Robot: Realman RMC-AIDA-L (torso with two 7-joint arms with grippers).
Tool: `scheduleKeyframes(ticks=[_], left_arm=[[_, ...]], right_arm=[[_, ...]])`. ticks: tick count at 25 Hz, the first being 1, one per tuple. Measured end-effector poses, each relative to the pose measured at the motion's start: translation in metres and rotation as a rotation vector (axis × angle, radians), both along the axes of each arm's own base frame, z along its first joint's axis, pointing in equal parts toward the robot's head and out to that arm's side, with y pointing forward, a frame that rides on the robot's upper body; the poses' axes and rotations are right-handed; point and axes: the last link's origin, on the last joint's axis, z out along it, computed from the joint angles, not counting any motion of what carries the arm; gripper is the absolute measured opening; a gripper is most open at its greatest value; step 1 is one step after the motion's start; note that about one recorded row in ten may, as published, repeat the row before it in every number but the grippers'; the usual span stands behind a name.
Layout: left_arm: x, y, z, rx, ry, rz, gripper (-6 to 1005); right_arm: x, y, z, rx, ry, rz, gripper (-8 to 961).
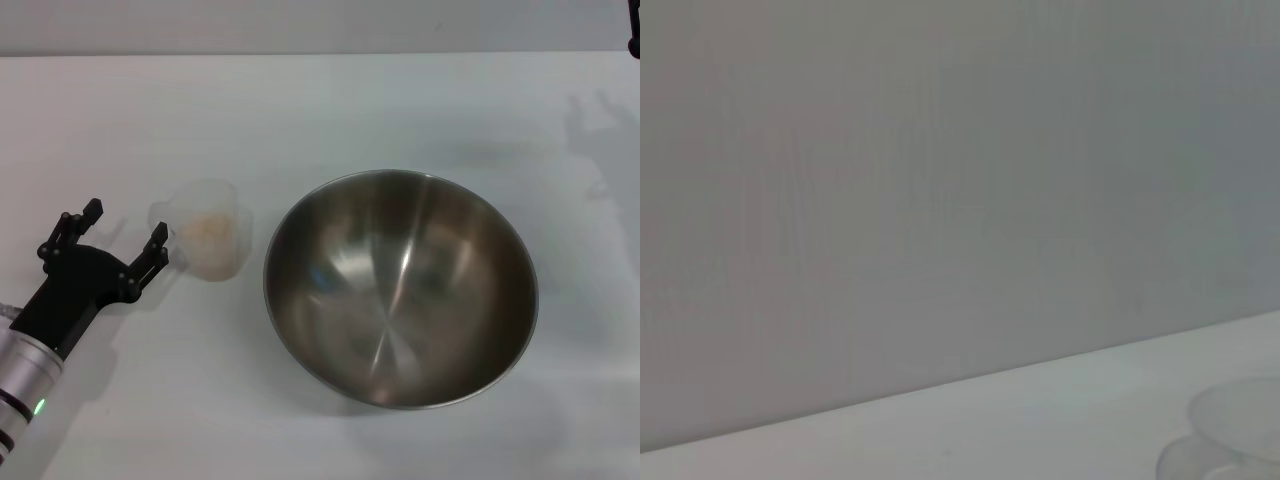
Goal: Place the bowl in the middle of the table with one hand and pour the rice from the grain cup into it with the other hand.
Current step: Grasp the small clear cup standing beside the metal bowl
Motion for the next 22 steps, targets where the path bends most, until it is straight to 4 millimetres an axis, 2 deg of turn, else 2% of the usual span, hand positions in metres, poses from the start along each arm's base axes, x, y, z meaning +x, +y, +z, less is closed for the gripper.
scheduleKeyframes(ticks=[10, 22], left_arm=[[0.003, 0.015, 0.0, 0.001, 0.009, 0.015, 702], [0.009, 0.009, -0.004, -0.002, -0.016, -0.003, 697]], right_arm=[[0.002, 0.001, 0.003, 0.011, 0.005, -0.012, 356], [0.004, 0.003, 0.004, 0.009, -0.003, -0.022, 357]])
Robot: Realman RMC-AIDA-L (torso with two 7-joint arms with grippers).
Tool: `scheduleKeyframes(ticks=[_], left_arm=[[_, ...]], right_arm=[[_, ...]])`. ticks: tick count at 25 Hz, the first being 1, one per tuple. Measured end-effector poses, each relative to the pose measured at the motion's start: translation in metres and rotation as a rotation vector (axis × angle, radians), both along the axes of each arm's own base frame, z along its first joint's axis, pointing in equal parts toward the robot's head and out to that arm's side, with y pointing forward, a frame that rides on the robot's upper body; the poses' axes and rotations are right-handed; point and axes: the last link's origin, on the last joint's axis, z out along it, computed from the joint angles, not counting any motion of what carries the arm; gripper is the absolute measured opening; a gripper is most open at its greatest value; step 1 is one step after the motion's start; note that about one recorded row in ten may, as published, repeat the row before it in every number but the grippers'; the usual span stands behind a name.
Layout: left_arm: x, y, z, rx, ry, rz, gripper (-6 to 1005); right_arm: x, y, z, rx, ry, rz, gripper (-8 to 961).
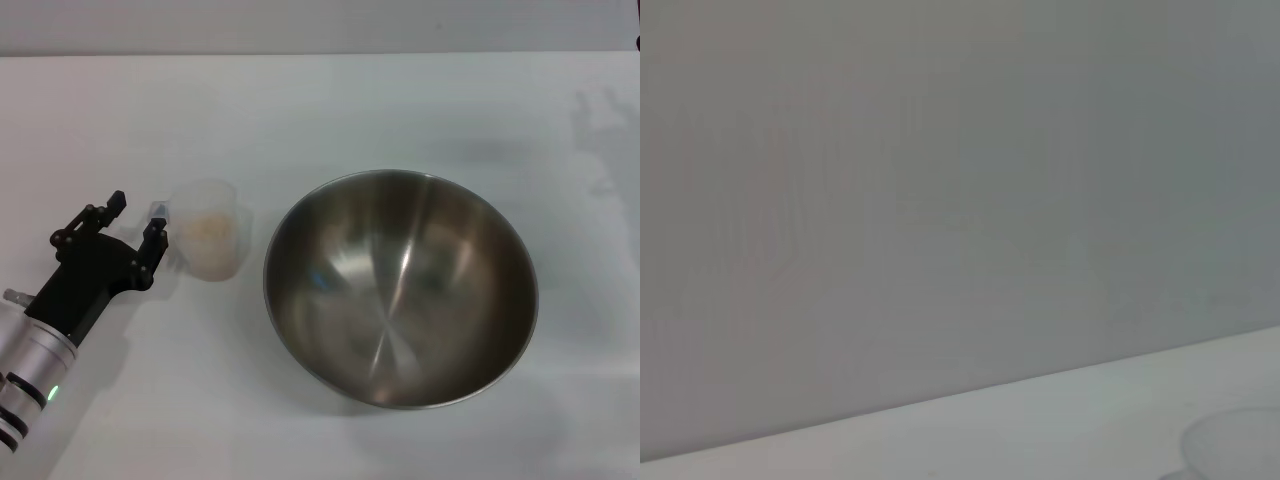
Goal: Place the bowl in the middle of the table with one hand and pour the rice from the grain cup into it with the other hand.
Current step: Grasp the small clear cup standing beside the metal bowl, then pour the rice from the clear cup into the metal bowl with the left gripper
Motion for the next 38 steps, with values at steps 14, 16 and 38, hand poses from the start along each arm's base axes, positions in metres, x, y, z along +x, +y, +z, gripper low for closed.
scheduleKeyframes(ticks=[14, 16, 38], left_arm=[[0.007, 0.001, -0.004, -0.003, -0.023, -0.013, 150], [0.01, 0.002, -0.004, 0.002, -0.035, -0.016, 98], [0.105, 0.022, 0.002, 0.495, 0.715, -0.74, 31]], right_arm=[[0.002, -0.001, -0.001, -0.003, -0.002, -0.007, 356], [0.002, -0.001, -0.001, -0.003, -0.003, -0.008, 356], [0.009, 0.002, 0.02, 0.072, 0.012, -0.028, 356]])
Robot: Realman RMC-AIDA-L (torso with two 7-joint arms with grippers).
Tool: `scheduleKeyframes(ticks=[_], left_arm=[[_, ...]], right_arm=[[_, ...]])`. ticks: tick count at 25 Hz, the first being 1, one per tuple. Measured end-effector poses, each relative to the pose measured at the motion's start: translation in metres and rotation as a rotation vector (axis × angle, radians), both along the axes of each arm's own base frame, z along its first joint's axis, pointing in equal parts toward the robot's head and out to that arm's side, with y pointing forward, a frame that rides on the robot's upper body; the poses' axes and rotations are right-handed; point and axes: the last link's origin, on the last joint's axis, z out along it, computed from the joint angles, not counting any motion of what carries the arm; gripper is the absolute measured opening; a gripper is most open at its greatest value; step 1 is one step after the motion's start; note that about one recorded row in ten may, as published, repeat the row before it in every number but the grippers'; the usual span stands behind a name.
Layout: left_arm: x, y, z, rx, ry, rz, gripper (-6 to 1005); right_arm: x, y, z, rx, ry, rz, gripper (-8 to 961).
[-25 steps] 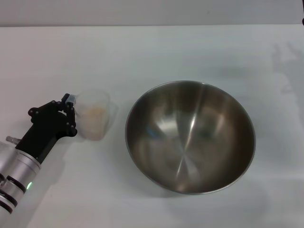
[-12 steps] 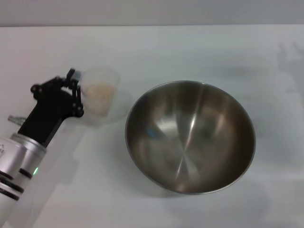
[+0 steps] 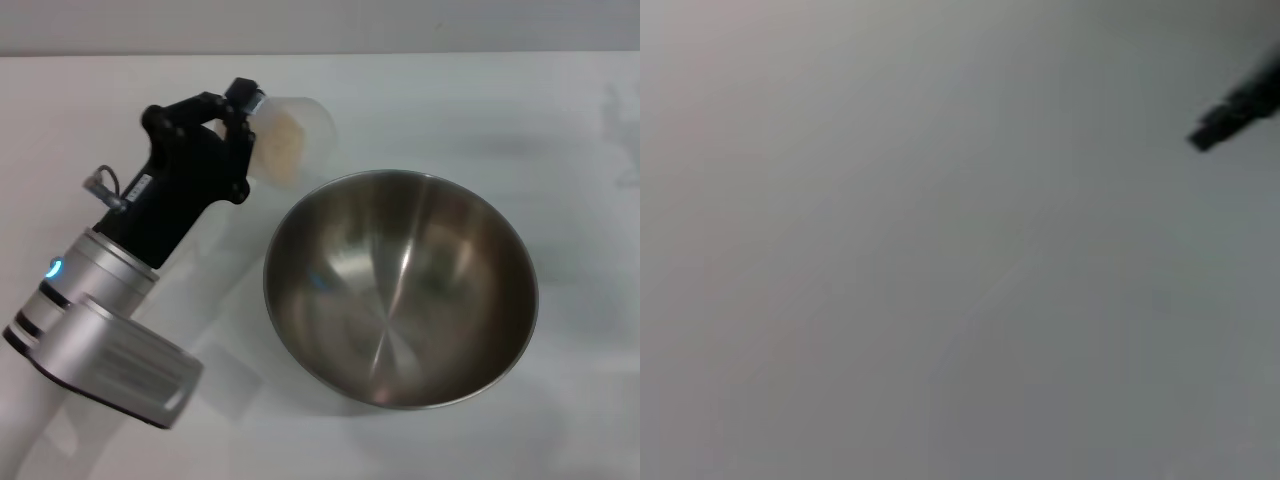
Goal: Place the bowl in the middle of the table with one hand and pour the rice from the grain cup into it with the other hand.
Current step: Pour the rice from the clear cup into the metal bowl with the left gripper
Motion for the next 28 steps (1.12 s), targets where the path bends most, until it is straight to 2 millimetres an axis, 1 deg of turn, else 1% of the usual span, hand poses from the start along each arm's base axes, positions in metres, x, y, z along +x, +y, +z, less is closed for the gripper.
scheduleKeyframes(ticks=[1, 2, 3, 5, 13, 15, 17, 25, 28], left_arm=[[0.003, -0.001, -0.001, 0.036, 0.048, -0.033, 31], [0.003, -0.001, -0.001, 0.036, 0.048, -0.033, 31], [0.009, -0.005, -0.005, 0.1, 0.14, -0.113, 31], [0.013, -0.008, -0.007, 0.132, 0.197, -0.166, 31], [0.019, -0.019, -0.017, 0.31, 0.434, -0.354, 31], [0.02, -0.02, -0.017, 0.327, 0.452, -0.367, 31], [0.021, -0.022, -0.019, 0.387, 0.51, -0.409, 31], [0.02, -0.026, -0.021, 0.446, 0.583, -0.467, 36], [0.02, -0.027, -0.023, 0.488, 0.627, -0.497, 41]], right_arm=[[0.0, 0.001, 0.001, 0.002, -0.004, 0.001, 356], [0.0, 0.001, 0.002, 0.005, -0.011, 0.0, 356], [0.0, 0.001, 0.002, 0.009, -0.02, -0.001, 356], [0.0, 0.002, 0.003, 0.017, -0.042, -0.005, 356], [-0.004, -0.002, 0.006, 0.064, -0.112, 0.015, 356], [-0.004, -0.002, 0.007, 0.068, -0.12, 0.014, 356], [-0.004, -0.003, 0.006, 0.071, -0.136, 0.011, 356], [-0.004, -0.003, 0.006, 0.071, -0.14, 0.01, 356], [-0.004, -0.003, 0.006, 0.081, -0.171, 0.003, 356]])
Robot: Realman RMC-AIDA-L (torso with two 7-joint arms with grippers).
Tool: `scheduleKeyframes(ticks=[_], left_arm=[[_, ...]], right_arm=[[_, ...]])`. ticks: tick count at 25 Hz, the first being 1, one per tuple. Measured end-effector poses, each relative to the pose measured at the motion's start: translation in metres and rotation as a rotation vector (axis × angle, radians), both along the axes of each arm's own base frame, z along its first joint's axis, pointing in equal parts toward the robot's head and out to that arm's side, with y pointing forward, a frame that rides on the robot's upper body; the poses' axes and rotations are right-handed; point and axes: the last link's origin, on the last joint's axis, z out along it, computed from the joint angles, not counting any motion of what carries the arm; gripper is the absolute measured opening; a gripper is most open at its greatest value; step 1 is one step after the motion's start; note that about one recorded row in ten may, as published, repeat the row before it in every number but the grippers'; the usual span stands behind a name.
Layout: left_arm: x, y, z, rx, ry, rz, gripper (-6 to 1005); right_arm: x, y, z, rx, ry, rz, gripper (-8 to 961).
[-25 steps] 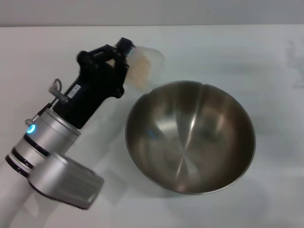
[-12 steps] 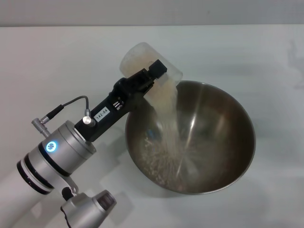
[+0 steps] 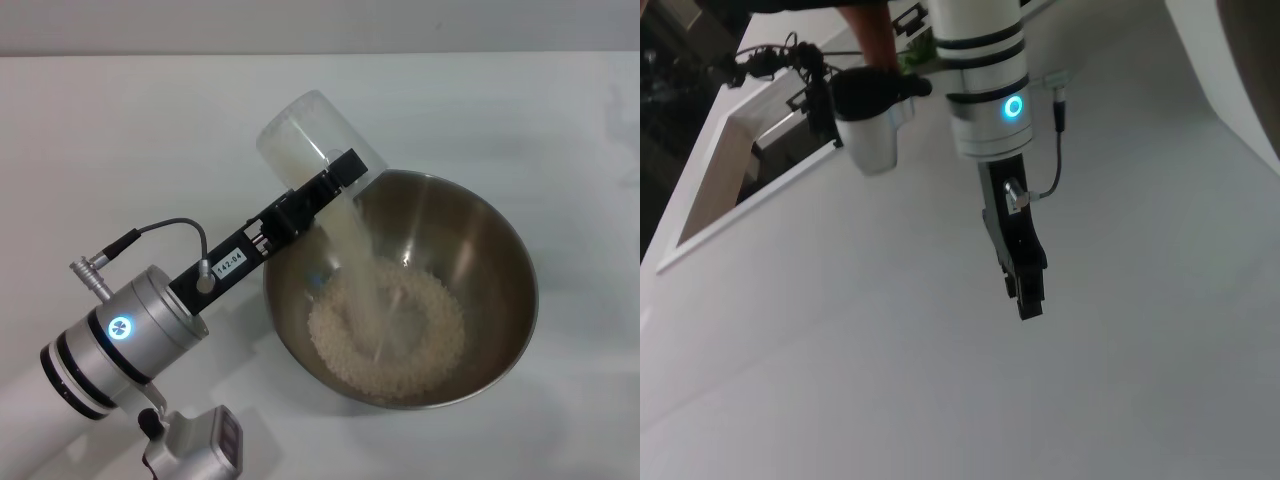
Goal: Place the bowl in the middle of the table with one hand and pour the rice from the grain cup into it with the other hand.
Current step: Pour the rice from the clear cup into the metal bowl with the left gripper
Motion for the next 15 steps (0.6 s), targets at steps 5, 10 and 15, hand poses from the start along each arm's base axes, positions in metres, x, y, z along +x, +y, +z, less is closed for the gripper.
scheduleKeyframes(ticks=[5, 10, 15], left_arm=[[-0.0007, 0.0, -0.0017, 0.056, 0.058, -0.038, 50], [-0.0005, 0.0009, -0.0028, 0.106, 0.097, -0.062, 59], [-0.0019, 0.0006, -0.0037, 0.119, 0.115, -0.065, 68]], right_arm=[[-0.0008, -0.0001, -0.0016, 0.004, -0.016, -0.004, 356], [-0.0019, 0.0002, -0.0025, 0.001, -0.018, 0.0, 356], [-0.0011, 0.0007, 0.0, 0.007, -0.02, -0.001, 356]])
